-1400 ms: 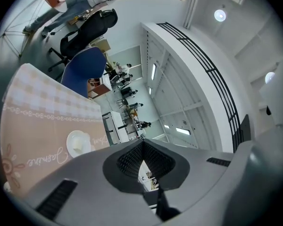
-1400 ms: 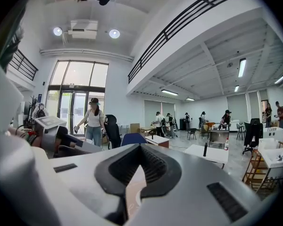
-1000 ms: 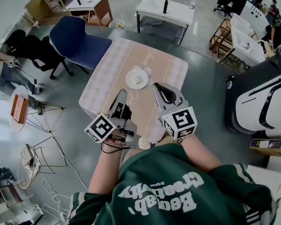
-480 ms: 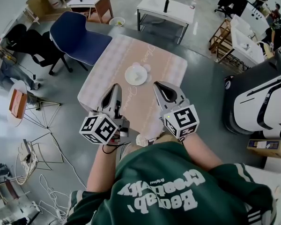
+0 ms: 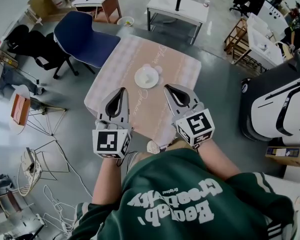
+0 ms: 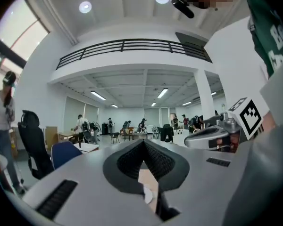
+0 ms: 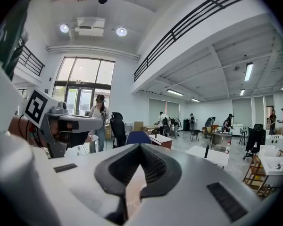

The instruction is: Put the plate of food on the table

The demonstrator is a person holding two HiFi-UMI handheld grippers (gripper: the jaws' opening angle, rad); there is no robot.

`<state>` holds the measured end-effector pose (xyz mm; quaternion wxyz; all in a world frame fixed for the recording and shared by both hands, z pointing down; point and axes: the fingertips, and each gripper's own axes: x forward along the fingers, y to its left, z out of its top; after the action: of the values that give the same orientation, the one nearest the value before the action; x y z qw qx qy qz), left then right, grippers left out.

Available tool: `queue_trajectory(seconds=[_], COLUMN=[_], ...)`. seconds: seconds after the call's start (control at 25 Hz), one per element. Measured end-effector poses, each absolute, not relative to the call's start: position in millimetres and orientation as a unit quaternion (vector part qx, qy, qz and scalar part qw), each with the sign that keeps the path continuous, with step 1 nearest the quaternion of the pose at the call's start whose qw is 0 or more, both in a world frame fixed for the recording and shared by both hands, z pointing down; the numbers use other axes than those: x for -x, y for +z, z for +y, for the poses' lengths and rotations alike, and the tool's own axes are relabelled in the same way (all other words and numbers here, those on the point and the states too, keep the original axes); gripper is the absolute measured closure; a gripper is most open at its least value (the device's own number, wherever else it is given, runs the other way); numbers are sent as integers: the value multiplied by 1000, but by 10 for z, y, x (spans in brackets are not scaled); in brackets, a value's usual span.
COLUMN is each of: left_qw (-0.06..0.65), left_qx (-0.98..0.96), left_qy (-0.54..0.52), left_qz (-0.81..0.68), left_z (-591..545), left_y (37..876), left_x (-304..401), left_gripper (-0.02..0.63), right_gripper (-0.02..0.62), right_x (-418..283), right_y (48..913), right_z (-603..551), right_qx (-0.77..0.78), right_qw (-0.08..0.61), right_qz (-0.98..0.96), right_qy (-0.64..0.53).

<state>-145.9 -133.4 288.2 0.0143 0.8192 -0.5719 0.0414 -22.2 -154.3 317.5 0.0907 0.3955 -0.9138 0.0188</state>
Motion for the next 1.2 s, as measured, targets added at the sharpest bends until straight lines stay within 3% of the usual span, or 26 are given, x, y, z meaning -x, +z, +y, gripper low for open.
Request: queue_trajectory(seconds=[0.4, 1.2], left_qw=[-122, -140], left_qx=[-811, -818], left_qy=[155, 159], left_qz=[-551, -534], left_z=[-1188, -1045], left_y=[2914, 2954], left_x=[1346, 1246], left_gripper=[598, 598], right_gripper=[581, 581], right_x=[414, 702], right_y=[3203, 3025], right_z=[-1378, -1089], right_qx=[-350, -292], right_qw=[87, 89], right_qz=[-933, -947], right_qy=[5, -96])
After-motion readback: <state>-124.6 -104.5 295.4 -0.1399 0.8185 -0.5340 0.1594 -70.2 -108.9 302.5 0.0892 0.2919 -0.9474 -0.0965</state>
